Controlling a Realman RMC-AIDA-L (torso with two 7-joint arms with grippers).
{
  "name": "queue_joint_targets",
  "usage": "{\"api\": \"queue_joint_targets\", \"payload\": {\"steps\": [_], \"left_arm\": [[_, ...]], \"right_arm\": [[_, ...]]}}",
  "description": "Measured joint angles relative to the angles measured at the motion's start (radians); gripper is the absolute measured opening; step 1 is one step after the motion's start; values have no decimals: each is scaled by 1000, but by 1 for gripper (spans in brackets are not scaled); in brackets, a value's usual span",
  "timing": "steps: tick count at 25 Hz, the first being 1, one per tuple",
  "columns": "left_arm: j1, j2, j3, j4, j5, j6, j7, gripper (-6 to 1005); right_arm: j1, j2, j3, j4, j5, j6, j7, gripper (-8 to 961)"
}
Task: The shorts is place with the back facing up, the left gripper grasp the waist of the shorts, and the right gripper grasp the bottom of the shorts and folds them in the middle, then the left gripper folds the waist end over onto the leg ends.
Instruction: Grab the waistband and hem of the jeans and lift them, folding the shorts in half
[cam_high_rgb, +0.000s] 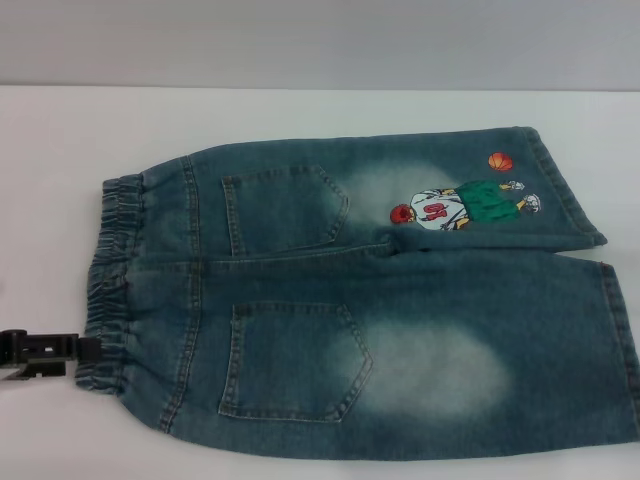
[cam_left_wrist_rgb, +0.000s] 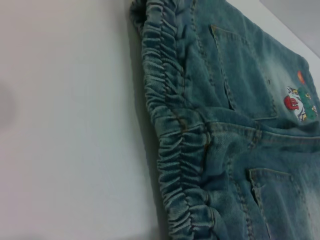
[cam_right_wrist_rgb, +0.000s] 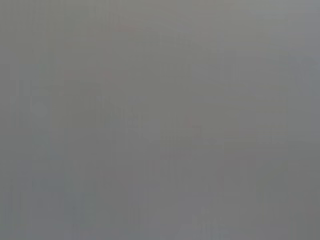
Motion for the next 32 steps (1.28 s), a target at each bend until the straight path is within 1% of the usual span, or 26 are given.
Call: {"api": "queue_joint_targets", "payload": {"steps": [11,16,32], "left_arm": [[-13,0,3,-9,18,-28,-1,828],[-23,-7,4,-11,38,-34,-1,828],[-29,-13,14,-11,40,-34,-1,827]], "right_arm": [[0,0,0,-6,0,0,0,679],[1,0,0,-7,0,0,0,680],[4,0,0,-9,0,0,-1,679]]}}
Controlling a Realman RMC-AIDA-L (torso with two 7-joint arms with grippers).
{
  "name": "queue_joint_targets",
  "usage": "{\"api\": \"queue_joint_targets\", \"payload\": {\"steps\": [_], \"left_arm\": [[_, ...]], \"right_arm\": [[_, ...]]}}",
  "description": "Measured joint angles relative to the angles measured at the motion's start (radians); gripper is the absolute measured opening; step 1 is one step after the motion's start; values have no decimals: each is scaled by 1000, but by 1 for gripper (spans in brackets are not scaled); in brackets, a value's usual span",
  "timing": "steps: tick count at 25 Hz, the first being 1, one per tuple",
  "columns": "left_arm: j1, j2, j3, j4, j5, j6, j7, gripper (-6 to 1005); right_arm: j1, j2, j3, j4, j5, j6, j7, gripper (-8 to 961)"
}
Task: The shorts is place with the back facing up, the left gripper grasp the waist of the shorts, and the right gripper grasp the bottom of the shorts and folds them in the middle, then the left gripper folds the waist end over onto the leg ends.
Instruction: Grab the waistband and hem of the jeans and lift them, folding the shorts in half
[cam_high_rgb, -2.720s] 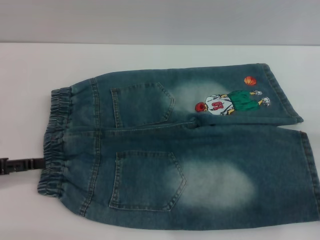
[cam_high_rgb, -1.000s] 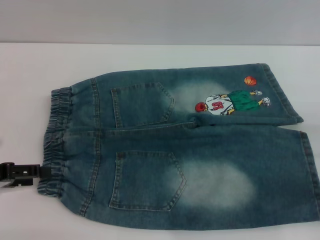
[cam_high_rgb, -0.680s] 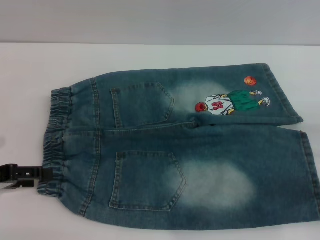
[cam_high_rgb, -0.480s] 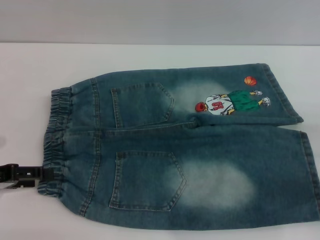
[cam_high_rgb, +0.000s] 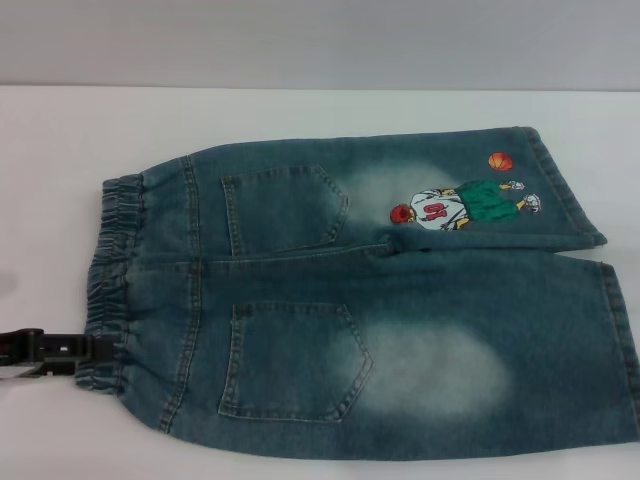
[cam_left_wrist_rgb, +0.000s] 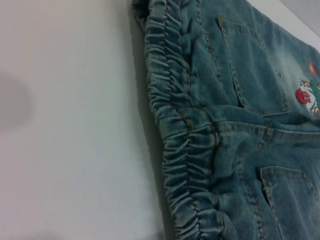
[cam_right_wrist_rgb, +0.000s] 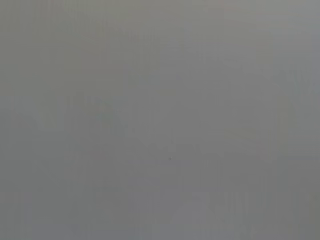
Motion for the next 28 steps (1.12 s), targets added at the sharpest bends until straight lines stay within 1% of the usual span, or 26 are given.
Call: {"api": "queue_joint_targets", "payload": {"steps": [15,28], "left_arm": [[-14,-8,16,0,0,10,-6,827],[-26,-9,12,0,-5,7,-1,827]], "right_arm": [[1,0,0,-5,0,0,2,680],[1,0,0,-5,0,9,4,680]]}}
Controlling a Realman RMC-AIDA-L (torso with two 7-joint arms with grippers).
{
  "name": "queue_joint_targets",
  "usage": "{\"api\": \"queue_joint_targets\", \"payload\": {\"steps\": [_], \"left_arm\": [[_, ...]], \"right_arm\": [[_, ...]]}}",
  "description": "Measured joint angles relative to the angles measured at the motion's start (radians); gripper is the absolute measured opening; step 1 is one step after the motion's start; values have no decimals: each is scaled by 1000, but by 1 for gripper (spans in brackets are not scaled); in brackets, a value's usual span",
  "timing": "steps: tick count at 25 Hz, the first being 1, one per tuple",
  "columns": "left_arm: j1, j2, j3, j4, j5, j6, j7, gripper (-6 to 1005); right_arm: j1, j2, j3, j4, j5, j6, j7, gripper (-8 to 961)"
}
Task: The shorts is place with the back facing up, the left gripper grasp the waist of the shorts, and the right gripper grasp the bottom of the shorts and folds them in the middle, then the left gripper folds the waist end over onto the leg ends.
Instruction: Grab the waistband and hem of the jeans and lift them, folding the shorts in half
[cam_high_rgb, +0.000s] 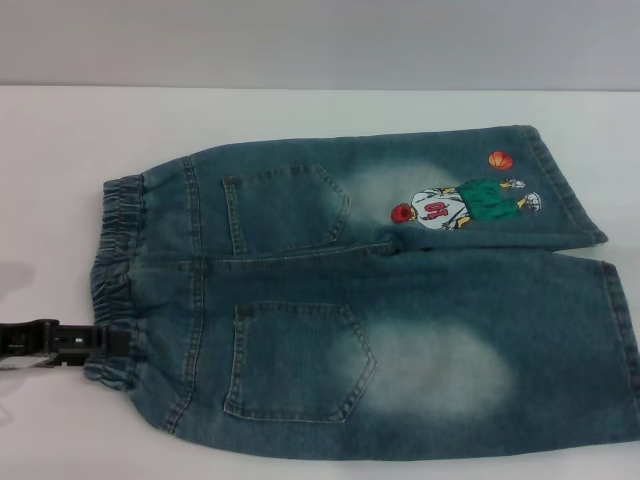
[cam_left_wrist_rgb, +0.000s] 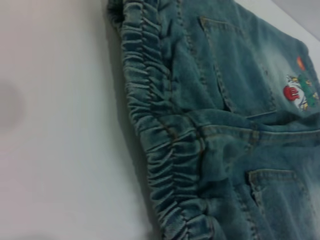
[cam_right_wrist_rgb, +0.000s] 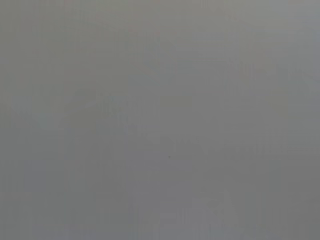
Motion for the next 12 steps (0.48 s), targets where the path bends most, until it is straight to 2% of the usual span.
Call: {"api": "queue_joint_targets", "payload": {"steps": [12], "left_arm": [[5,1,2,7,56,-19,-10,826]], "right_arm": [[0,0,0,0,0,0,4,679]]}}
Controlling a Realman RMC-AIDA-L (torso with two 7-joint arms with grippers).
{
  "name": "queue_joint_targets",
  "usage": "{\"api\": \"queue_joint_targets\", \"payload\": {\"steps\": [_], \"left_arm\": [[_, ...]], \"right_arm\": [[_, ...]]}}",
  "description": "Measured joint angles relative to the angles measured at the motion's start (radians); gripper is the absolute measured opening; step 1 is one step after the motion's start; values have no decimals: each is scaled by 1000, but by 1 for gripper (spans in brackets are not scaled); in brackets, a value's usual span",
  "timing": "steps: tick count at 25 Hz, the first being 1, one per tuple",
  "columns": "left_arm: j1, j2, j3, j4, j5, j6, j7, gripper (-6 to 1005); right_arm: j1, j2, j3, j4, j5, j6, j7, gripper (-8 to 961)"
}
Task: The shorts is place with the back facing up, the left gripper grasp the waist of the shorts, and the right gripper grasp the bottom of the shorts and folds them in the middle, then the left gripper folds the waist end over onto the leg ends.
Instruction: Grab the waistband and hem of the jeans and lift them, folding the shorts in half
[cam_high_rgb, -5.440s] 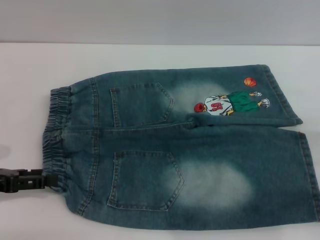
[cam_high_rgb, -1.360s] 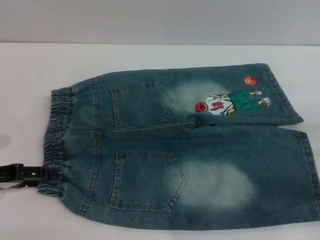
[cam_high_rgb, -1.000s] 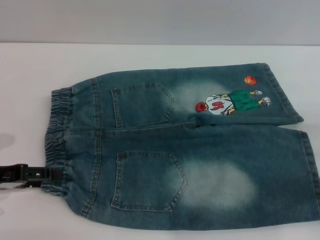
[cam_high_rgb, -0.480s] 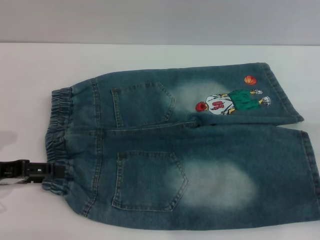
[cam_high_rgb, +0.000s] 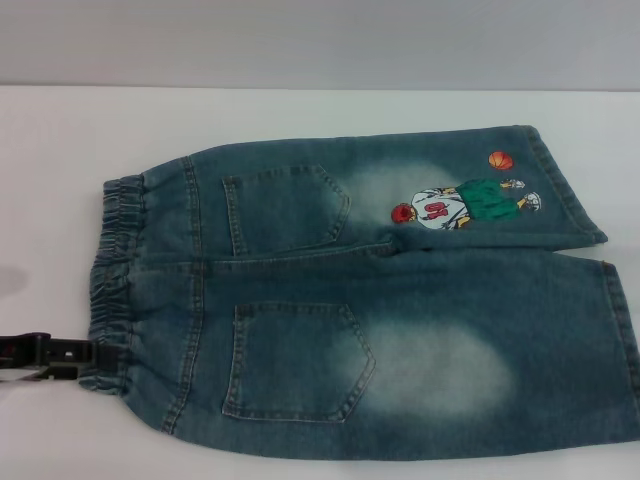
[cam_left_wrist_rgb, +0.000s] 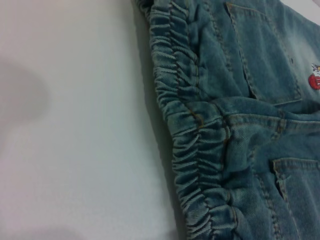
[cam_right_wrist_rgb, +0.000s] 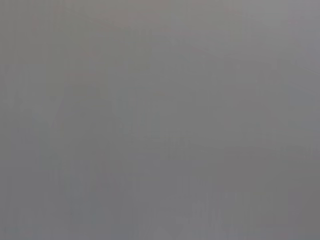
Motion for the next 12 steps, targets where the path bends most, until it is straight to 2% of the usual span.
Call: {"api": "queue_joint_targets", "payload": {"steps": [12], "left_arm": [[3,1,0,-3,-1,-2,0,823]], "right_arm": [[-1,0,0,0,0,0,0,679]]}}
